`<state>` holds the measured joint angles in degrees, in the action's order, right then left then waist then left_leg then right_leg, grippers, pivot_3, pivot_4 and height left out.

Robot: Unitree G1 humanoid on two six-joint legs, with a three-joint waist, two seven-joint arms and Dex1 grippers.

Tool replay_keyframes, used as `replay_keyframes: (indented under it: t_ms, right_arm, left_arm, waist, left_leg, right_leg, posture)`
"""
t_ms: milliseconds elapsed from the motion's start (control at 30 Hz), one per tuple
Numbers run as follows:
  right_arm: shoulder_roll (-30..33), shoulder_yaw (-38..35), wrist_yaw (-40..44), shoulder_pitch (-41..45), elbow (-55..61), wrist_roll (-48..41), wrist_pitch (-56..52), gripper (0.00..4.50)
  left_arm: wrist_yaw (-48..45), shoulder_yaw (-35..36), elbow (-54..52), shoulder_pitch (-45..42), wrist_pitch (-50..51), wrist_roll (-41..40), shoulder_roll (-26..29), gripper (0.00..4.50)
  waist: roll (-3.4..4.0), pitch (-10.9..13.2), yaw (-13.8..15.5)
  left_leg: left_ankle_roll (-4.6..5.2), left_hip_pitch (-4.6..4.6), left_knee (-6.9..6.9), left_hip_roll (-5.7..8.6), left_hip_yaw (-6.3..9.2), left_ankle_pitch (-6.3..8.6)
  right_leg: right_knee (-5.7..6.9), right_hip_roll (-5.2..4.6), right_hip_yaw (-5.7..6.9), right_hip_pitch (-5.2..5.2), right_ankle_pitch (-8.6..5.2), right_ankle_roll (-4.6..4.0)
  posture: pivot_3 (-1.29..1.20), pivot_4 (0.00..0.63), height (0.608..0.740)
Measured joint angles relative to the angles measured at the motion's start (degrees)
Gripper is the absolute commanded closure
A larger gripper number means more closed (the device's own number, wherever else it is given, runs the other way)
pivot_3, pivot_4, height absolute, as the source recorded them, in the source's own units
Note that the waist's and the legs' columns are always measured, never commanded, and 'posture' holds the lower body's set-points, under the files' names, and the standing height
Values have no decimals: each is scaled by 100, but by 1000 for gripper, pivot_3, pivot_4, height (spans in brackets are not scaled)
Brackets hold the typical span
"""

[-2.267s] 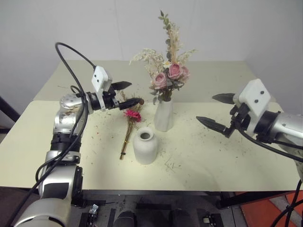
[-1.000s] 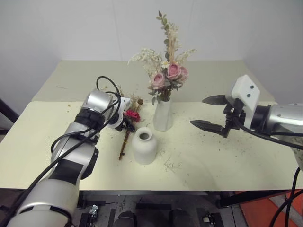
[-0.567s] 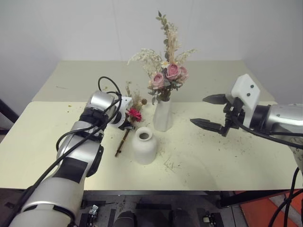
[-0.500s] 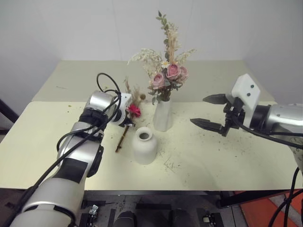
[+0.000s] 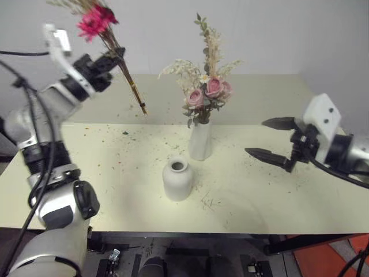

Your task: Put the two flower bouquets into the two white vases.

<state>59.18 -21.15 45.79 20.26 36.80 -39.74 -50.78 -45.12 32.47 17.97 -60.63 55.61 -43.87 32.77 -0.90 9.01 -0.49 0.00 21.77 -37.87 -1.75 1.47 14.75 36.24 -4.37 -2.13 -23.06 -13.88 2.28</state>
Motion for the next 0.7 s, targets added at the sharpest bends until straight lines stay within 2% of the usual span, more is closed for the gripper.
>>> replay_keyframes:
  t_ms: [100, 200, 367, 700]
  right_arm:
    - [54, -595, 153, -360, 243, -239, -6, 0]
    - [78, -1021, 216, -757, 473, -431, -8, 0]
    - [78, -1465, 111, -1286, 807, -652, -139, 0]
    - [83, -2128, -258, -1902, 1267, -972, -465, 0]
  left_arm:
    - [-504, -2, 35, 43, 447, -566, 108, 4468]
    - [-1091, -375, -11, 94, 566, -810, 113, 4468]
    - [-1819, -1053, -127, 138, 435, -826, 20, 4468]
    - [-2905, -2355, -144, 270, -298, -362, -115, 4468]
  waist:
    - [-1, 1, 37]
    - [-2, 1, 29]
    - [-2, 1, -42]
    - [-3, 2, -43]
  left_leg:
    - [0, -30, 0, 2, 1, 0]
    - [0, -69, 1, 1, 0, 1]
    - [0, -69, 2, -1, 0, 1]
    - [3, -66, 2, 1, -3, 3]
  right_leg:
    - [-19, -3, 6, 32, -1, 2]
    - [-25, 0, 6, 72, -3, 4]
    - [-23, 5, -1, 69, -3, 3]
    - [-29, 5, -7, 69, -4, 3]
  posture:
    - [0, 150, 740]
    - [0, 150, 740]
    - [0, 150, 740]
    - [0, 150, 740]
